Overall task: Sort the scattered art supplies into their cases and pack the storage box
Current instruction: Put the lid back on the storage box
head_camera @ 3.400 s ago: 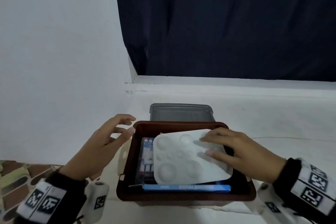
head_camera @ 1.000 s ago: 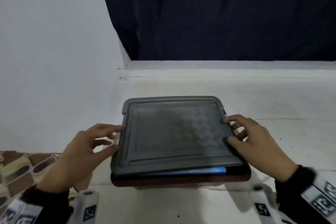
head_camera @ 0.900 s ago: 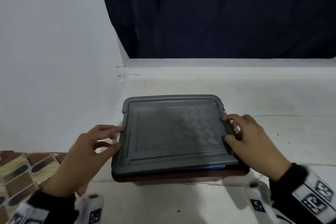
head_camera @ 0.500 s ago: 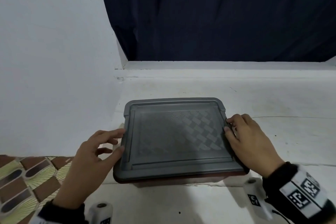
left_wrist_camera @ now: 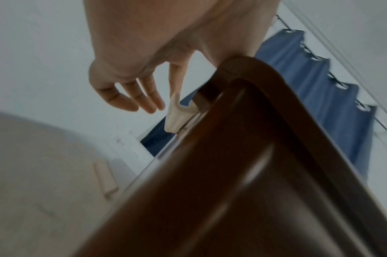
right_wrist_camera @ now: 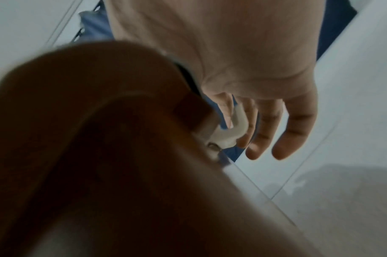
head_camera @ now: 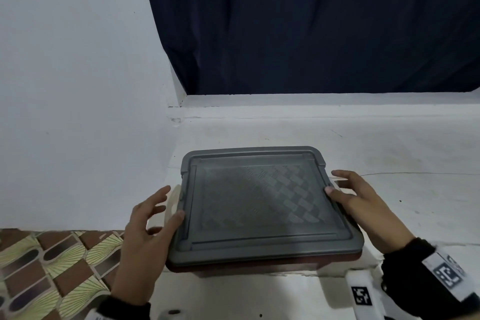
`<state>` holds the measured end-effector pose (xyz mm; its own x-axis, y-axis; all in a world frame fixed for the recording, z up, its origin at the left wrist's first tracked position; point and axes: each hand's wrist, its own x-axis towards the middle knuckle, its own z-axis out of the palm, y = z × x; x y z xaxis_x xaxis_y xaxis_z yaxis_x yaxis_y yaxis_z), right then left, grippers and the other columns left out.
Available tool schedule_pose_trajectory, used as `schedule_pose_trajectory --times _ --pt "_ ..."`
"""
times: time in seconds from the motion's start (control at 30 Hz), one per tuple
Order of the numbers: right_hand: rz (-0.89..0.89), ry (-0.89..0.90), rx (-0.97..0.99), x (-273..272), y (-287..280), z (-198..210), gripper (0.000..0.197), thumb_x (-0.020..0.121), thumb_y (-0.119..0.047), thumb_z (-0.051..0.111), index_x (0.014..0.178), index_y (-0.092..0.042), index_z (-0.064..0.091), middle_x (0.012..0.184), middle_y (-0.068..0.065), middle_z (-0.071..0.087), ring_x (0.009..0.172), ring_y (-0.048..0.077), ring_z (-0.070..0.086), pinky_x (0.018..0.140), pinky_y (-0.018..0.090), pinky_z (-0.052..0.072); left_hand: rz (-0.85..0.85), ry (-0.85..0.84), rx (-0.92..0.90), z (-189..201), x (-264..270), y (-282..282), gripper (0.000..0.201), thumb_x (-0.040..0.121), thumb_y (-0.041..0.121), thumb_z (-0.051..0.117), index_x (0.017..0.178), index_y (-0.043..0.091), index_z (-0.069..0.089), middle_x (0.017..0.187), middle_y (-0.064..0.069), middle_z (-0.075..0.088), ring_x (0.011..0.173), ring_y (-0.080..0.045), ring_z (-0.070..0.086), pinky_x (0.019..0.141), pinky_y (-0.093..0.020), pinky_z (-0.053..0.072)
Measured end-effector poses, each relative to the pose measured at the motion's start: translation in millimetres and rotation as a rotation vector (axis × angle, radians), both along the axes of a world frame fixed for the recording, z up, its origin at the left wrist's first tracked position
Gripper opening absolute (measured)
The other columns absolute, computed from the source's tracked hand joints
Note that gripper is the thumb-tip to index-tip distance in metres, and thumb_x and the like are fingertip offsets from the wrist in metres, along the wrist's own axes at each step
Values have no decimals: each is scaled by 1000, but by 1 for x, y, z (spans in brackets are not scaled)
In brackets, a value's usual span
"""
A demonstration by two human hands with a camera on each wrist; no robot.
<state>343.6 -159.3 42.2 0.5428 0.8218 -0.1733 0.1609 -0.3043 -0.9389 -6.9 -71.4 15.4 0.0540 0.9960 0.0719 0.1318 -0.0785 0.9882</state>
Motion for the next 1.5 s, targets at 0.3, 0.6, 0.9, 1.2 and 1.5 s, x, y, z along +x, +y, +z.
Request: schedule_pose_trajectory --times 0.3,0.6,0.9,1.2,1.5 --pt "103 486 36 -4 -10 0 37 95 -28 55 118 -1 66 113 21 71 103 37 69 94 45 51 -187 -511 -453 13 10 -10 33 93 15 54 123 13 69 120 -16 70 112 -37 66 88 -57 56" --pt "96 71 108 -4 -13 2 21 99 -17 56 113 -20 71 103 0 76 97 20 72 89 39 54 -165 -564 -415 11 12 -16 36 97 13 50 130 16 64 126 -13 68 117 -34 64 89 -55 56" --pt "29 278 119 -6 -15 4 21 92 -9 63 112 -13 71 102 6 76 91 21 73 71 29 59 -160 -575 -387 19 9 -13 40 92 1 52 128 13 66 123 -11 70 111 -30 68 87 -51 57" --pt "-31 -20 198 -14 -14 -1 25 93 -8 64 109 -22 75 98 -6 77 90 15 72 75 26 56 -99 75 120 11 12 -16 47 100 2 51 141 24 53 145 24 47 137 10 37 118 -22 28" --pt "-52 -483 106 -15 -11 -7 36 91 -14 66 126 -18 67 112 3 69 96 20 64 80 27 42 -284 398 223 19 1 -5 51 98 21 55 146 31 43 149 36 33 142 14 24 119 -16 21"
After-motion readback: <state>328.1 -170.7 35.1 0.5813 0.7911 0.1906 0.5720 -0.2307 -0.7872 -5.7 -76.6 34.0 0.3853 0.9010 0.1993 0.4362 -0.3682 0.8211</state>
